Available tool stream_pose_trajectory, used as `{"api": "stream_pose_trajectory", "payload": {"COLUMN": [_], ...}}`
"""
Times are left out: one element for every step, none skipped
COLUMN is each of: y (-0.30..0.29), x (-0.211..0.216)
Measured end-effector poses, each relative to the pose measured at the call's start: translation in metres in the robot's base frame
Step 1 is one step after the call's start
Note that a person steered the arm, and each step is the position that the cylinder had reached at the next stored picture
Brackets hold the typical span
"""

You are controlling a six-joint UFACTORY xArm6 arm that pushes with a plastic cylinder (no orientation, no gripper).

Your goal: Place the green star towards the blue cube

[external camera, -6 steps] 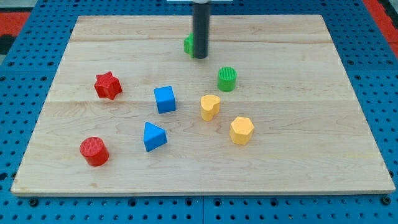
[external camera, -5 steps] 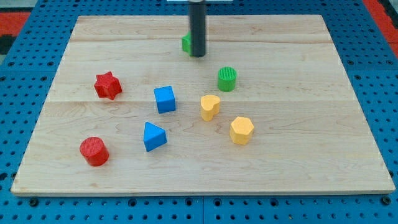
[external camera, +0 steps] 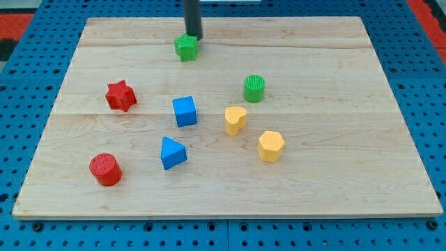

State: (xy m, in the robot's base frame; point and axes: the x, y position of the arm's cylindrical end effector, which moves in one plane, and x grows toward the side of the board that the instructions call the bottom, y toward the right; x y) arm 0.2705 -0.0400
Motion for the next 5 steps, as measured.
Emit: {"api": "stream_pose_trajectory", "payload": {"y": [0.011, 0.008, -0.037, -0.03, -0.031], "x": [0.049, -0.009, -0.021, 0.022, 0.05]}}
